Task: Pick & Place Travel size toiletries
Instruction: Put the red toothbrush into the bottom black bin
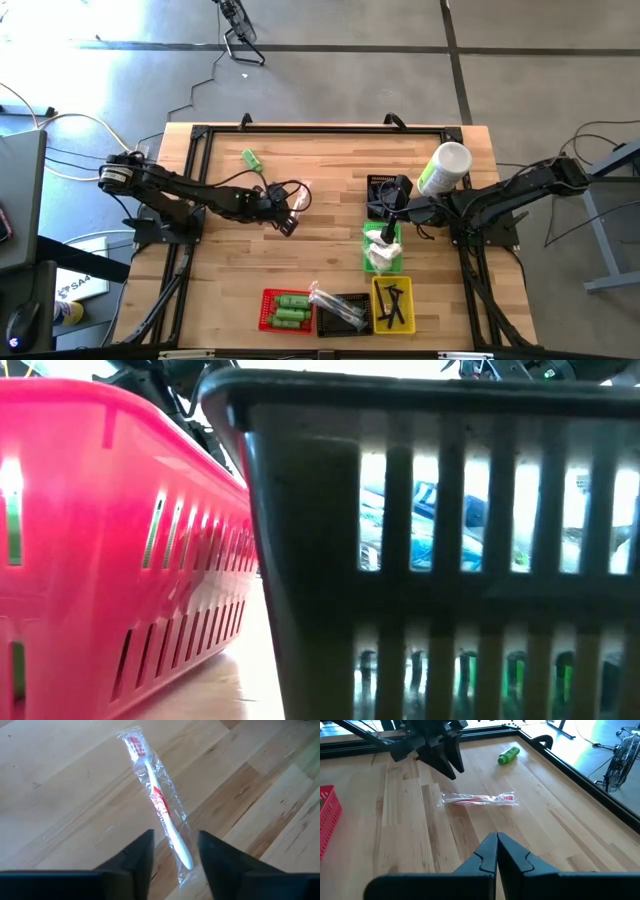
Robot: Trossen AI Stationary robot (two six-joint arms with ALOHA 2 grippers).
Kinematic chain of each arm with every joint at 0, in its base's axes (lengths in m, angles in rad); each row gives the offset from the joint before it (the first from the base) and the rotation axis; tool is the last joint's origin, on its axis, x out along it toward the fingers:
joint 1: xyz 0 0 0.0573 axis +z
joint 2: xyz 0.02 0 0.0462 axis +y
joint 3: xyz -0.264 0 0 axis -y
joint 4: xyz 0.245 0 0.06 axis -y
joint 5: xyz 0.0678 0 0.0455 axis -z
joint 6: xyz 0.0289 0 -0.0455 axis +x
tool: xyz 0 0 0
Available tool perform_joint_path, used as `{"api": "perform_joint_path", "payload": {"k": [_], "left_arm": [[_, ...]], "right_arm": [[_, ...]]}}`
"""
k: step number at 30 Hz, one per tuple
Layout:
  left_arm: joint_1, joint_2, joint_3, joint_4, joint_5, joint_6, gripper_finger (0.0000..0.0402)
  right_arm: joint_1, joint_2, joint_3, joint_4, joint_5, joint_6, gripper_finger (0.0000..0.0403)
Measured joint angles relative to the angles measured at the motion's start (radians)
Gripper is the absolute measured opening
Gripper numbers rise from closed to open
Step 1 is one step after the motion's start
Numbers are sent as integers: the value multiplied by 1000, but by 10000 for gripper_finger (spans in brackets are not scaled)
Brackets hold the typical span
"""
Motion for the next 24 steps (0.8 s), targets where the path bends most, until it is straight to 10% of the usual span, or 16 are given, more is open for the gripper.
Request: {"api": "perform_joint_path", "payload": {"k": [11,24], "left_arm": [[0,0,0,2,29,0,267],[0,55,-1,18,46,-53,278]], "right_arm": [[0,0,0,-1,0,2,2],[0,0,0,-1,0,5,2]]}}
